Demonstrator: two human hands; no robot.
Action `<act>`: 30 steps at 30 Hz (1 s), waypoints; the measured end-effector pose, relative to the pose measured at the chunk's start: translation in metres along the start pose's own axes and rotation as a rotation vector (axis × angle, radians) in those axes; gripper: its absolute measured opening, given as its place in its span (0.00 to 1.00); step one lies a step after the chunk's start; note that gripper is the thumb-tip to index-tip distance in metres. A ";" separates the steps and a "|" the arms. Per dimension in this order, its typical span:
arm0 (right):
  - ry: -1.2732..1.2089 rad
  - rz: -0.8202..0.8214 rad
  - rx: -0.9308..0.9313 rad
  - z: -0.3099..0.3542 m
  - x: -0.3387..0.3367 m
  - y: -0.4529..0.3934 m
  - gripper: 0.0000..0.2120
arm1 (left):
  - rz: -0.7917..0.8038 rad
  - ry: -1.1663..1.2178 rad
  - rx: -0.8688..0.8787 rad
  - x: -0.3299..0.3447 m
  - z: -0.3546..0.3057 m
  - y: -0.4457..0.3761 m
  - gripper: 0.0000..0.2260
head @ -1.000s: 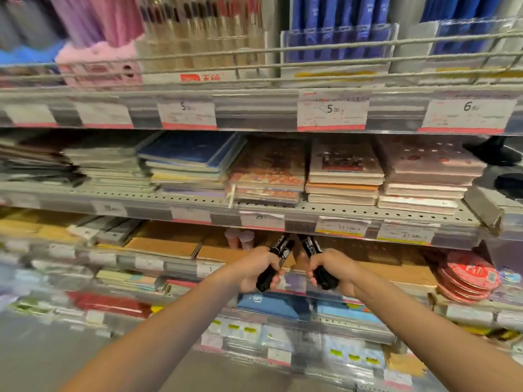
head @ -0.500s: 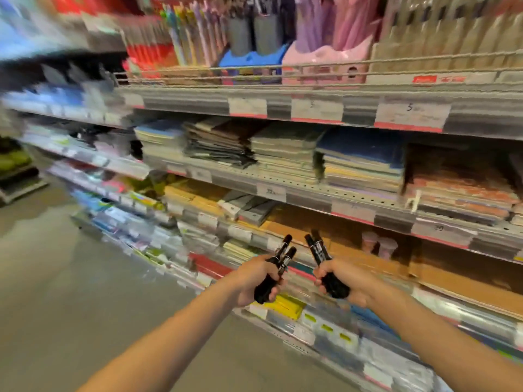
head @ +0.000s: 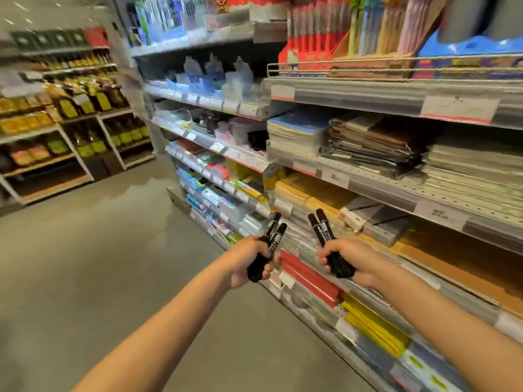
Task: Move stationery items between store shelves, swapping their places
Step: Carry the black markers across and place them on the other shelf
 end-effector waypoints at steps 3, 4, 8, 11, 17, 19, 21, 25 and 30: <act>-0.006 0.041 -0.012 0.023 0.027 -0.033 0.07 | -0.037 0.034 0.045 -0.035 -0.022 -0.014 0.12; -0.006 0.058 -0.020 0.030 0.035 -0.045 0.07 | -0.041 0.038 0.055 -0.045 -0.030 -0.020 0.12; 0.000 0.067 -0.057 0.058 0.060 -0.108 0.10 | -0.065 0.039 0.099 -0.084 -0.068 -0.055 0.12; 0.001 0.060 -0.086 0.086 0.074 -0.164 0.12 | -0.095 0.002 0.136 -0.111 -0.104 -0.089 0.13; 0.024 0.006 -0.154 0.152 0.089 -0.256 0.11 | -0.116 -0.085 0.160 -0.151 -0.181 -0.167 0.19; 0.040 -0.031 -0.152 0.169 0.089 -0.282 0.11 | -0.103 -0.108 0.169 -0.159 -0.199 -0.193 0.20; 0.037 -0.070 -0.146 0.181 0.089 -0.303 0.11 | -0.093 -0.130 0.172 -0.165 -0.213 -0.215 0.20; -0.005 -0.141 -0.149 0.205 0.091 -0.340 0.14 | -0.114 -0.206 0.204 -0.174 -0.241 -0.257 0.19; -0.006 -0.240 -0.184 0.232 0.096 -0.385 0.12 | -0.103 -0.310 0.270 -0.182 -0.272 -0.304 0.18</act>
Point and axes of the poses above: each hand's wrist, its own y-axis away from the middle knuckle, its own x-axis out of the palm, z = x × y, the point moved 2 cm from there along -y, towards the middle knuckle, and after that the axes turned 10 degrees about y, right-handed, at the moved point
